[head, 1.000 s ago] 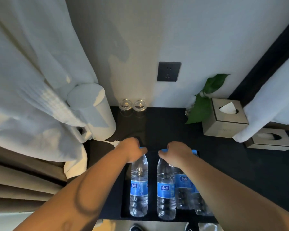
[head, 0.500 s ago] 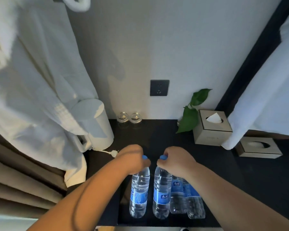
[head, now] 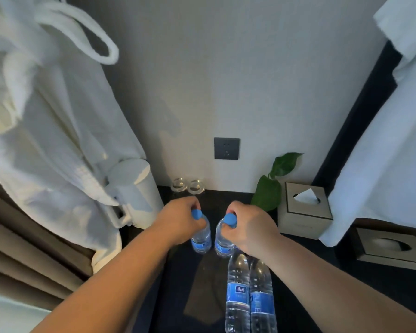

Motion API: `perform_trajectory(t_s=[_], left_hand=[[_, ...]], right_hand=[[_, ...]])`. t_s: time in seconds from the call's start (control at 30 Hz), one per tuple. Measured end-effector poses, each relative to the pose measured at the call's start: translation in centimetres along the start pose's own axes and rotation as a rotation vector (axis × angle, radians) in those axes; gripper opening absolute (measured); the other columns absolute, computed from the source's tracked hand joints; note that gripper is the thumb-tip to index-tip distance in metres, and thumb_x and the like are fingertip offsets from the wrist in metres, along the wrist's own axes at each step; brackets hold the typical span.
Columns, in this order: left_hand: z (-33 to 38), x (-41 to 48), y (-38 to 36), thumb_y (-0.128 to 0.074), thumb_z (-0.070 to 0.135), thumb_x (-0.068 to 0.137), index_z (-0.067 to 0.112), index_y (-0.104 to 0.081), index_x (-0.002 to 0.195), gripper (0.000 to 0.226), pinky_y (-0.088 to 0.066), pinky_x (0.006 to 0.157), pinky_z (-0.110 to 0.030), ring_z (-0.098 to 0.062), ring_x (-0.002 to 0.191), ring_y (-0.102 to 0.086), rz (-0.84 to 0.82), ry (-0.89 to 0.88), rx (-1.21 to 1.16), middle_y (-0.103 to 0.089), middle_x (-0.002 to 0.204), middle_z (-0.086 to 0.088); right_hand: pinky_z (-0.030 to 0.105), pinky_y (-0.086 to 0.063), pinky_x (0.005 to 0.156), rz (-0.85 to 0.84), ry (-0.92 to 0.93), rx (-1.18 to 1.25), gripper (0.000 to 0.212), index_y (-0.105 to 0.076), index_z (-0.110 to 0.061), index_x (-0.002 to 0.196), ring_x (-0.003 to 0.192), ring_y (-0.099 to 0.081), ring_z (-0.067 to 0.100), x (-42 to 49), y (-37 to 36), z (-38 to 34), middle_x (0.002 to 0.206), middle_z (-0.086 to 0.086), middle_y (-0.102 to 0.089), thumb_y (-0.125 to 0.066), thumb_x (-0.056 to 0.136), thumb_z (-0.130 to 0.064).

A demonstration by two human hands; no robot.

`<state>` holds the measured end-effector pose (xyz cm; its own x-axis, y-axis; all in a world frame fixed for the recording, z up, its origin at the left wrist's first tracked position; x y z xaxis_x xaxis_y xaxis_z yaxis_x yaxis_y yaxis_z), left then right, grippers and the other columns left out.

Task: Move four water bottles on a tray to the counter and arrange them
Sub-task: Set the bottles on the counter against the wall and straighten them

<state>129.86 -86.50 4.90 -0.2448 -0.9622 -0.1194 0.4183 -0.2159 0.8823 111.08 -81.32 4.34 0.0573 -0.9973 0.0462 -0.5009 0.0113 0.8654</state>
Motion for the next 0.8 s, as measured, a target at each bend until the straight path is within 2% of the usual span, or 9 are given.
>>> perform_trajectory(t_s=[0.13,0.33,0.43,0.53,0.63,0.73,0.8], left_hand=[[1.5,2.0,1.1,-0.067,0.049,0.065,0.035,-0.057,0.084,0.026,-0.053,0.062,-0.032,-0.007,0.072,-0.059,0.006,-0.023,0.052,-0.063,0.081,0.011],[2.9,5.0,1.6,-0.07,0.04,0.079,0.032,-0.061,0.107,0.03,-0.051,0.066,-0.031,-0.014,0.082,-0.058,0.009,-0.065,0.123,-0.062,0.098,0.005],[3.2,6.8,1.5,-0.071,0.035,0.082,0.03,-0.062,0.11,0.03,-0.055,0.07,-0.034,-0.018,0.085,-0.059,-0.019,-0.086,0.146,-0.062,0.101,0.003],[3.5,8.9,1.5,-0.071,0.033,0.084,0.027,-0.063,0.111,0.029,-0.051,0.069,-0.032,-0.018,0.088,-0.058,-0.023,-0.131,0.159,-0.063,0.105,0.002],[3.6,11.1,1.4,-0.07,0.034,0.085,0.026,-0.062,0.113,0.03,-0.045,0.068,-0.03,-0.017,0.087,-0.055,-0.02,-0.168,0.166,-0.062,0.106,0.001],[3.8,13.5,1.2,-0.069,0.036,0.086,0.026,-0.062,0.113,0.03,-0.05,0.075,-0.033,-0.019,0.089,-0.056,-0.035,-0.186,0.174,-0.062,0.108,0.0],[3.9,15.0,1.0,-0.069,0.036,0.085,0.025,-0.062,0.113,0.031,-0.051,0.078,-0.035,-0.02,0.09,-0.056,-0.045,-0.183,0.193,-0.062,0.109,-0.001]], right_hand=[[0.039,-0.059,0.072,-0.086,0.02,-0.042,0.021,-0.059,-0.032,0.105,0.081,-0.063,0.015,2.8,1.5,0.7,0.089,-0.008,-0.065,-0.065,0.089,-0.045],[0.043,-0.06,0.072,-0.078,0.063,-0.059,0.019,-0.062,-0.029,0.106,0.082,-0.064,0.018,6.0,2.8,1.4,0.092,-0.005,-0.068,-0.066,0.09,-0.039],[0.042,-0.061,0.072,-0.088,0.049,-0.06,0.017,-0.062,-0.031,0.105,0.083,-0.064,0.018,7.5,2.9,1.8,0.094,-0.005,-0.068,-0.066,0.09,-0.038],[0.041,-0.061,0.073,-0.082,-0.004,-0.04,0.017,-0.062,-0.032,0.105,0.084,-0.064,0.018,9.1,2.9,2.4,0.095,-0.005,-0.068,-0.067,0.09,-0.038],[0.04,-0.06,0.07,-0.046,-0.045,-0.025,0.018,-0.064,-0.031,0.103,0.084,-0.064,0.018,10.6,2.9,3.1,0.095,-0.003,-0.068,-0.07,0.088,-0.038],[0.035,-0.056,0.063,-0.046,-0.093,-0.034,0.019,-0.064,-0.032,0.105,0.08,-0.062,0.015,12.5,2.6,3.9,0.095,-0.004,-0.066,-0.07,0.088,-0.037],[0.03,-0.048,0.058,-0.056,-0.124,-0.053,0.018,-0.063,-0.032,0.105,0.077,-0.059,0.011,13.7,2.4,4.5,0.095,-0.005,-0.065,-0.069,0.089,-0.035]])
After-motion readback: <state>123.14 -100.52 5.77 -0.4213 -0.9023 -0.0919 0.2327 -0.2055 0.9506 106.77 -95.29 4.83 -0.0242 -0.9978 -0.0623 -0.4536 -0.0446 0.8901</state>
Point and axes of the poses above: each hand's wrist, its own x-axis towards the middle knuckle, its own y-axis out of the back of the hand, z = x × y, the point moved 7 cm from there along x, towards the middle knuckle
